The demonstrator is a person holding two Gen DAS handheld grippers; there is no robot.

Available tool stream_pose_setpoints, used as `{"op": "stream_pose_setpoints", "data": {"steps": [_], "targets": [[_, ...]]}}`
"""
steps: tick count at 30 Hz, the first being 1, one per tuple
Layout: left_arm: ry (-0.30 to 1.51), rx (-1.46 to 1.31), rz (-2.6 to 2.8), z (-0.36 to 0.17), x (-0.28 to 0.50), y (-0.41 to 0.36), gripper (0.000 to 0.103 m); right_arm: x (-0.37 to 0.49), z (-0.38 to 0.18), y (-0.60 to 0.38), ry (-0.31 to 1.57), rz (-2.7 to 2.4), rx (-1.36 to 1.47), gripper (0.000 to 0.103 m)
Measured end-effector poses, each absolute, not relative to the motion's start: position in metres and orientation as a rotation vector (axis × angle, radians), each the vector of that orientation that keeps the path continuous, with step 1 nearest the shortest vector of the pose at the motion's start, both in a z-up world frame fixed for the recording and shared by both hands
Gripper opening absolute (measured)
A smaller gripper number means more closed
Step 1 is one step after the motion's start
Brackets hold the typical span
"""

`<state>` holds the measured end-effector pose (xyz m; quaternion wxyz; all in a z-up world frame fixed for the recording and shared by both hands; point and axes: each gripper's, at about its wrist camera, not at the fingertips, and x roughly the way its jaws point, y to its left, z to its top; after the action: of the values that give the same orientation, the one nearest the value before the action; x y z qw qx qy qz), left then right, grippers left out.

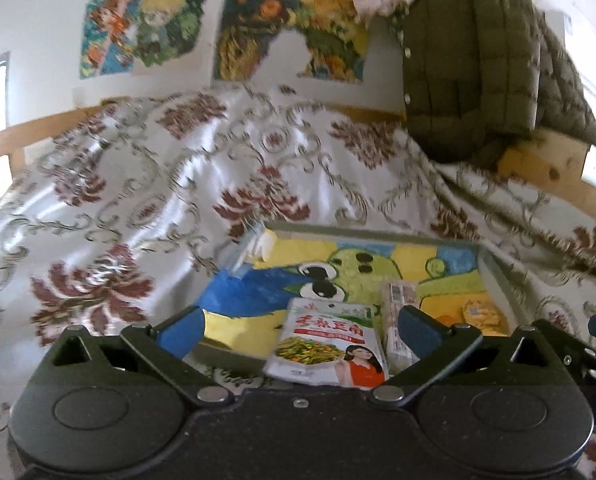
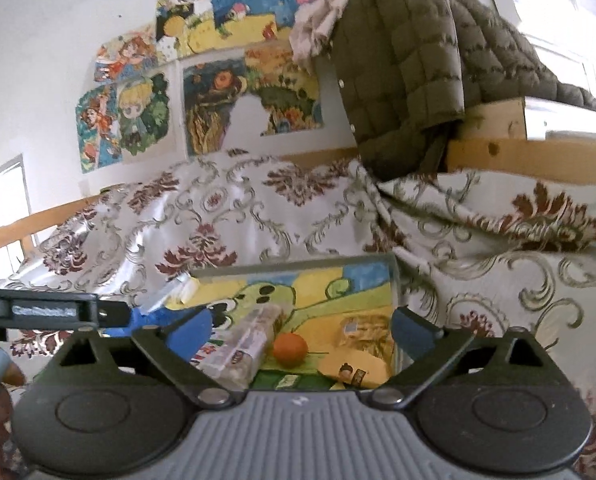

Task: Organize snacks
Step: 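Lift both open tools away from the tray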

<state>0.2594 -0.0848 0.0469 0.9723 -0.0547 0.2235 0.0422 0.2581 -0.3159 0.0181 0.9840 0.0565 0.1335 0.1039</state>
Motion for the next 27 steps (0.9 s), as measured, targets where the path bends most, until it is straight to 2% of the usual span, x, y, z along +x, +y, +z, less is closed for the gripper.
{"op": "stream_pose_setpoints", "data": {"steps": [12, 20, 27], "targets": [[0.366, -0.095, 0.135, 0.075, 0.154, -0.056, 0.102, 0.193, 0.049, -0.300, 0.170, 0.220, 0.109, 0.103], [0.357, -0.142, 0.194, 0.059, 0.082, -0.025, 0.102, 0.132, 0.048, -0.278, 0.173, 0.247, 0.049, 0.103], [0.407, -0.094, 0.180, 0.044, 0.049, -0.012, 0.102, 0.086, 0.044, -0.261, 0.207, 0.252, 0.022, 0.103]]}}
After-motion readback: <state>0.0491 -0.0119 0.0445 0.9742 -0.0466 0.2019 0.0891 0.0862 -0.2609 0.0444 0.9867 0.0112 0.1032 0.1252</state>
